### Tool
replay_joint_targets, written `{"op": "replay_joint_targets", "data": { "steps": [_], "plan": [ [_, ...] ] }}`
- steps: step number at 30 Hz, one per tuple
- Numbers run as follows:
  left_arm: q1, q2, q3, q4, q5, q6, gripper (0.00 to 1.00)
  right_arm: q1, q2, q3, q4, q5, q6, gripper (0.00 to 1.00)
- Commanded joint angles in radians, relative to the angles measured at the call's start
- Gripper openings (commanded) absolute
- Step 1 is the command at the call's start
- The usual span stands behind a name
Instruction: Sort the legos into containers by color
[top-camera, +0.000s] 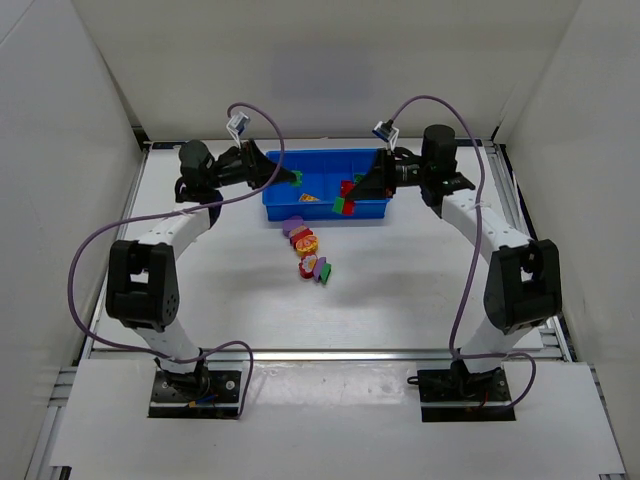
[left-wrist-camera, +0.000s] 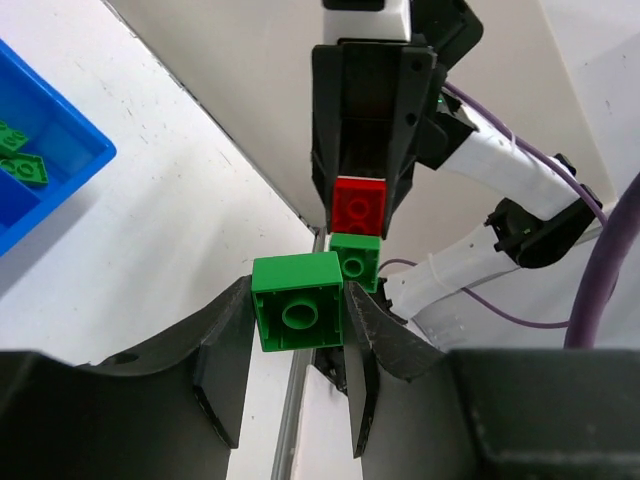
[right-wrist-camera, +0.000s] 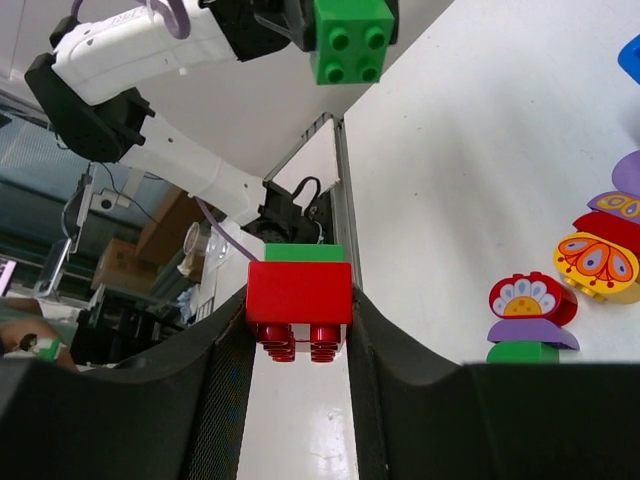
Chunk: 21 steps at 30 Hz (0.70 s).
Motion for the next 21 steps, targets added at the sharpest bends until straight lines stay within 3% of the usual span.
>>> {"op": "replay_joint_targets", "data": {
  "steps": [1, 3, 4, 5, 7, 9, 13, 21],
  "plan": [
    [0.000, -0.072, -0.028, 0.016, -0.009, 0.028, 0.10, -0.001, -0.063, 0.009, -0.079, -0.028, -0.089, 0.08],
    [0.005, -0.087, -0.022, -0.134, -0.031, 0.099, 0.10, -0.004, -0.074, 0.022, -0.164, -0.015, -0.156, 0.08],
    [0.006, -0.093, -0.003, -0.256, -0.054, 0.260, 0.10, -0.004, -0.082, 0.027, -0.192, -0.012, -0.186, 0.08],
    [0.008, -0.108, 0.023, -0.532, -0.143, 0.364, 0.10, -0.006, -0.094, 0.030, -0.214, 0.001, -0.228, 0.08],
    [-0.010, -0.109, 0.128, -0.817, -0.288, 0.645, 0.10, -0.007, -0.108, 0.030, -0.263, 0.013, -0.270, 0.08],
    [-0.041, -0.069, 0.238, -1.029, -0.501, 0.769, 0.10, -0.007, -0.126, 0.032, -0.323, 0.039, -0.325, 0.08],
    [-0.060, 0.014, 0.338, -1.092, -0.589, 0.858, 0.10, -0.023, -0.148, 0.036, -0.418, 0.106, -0.400, 0.08],
    [-0.171, 0.288, 0.628, -1.117, -0.543, 0.877, 0.13, -0.087, -0.175, 0.015, -0.449, 0.145, -0.433, 0.09]
  ]
}}
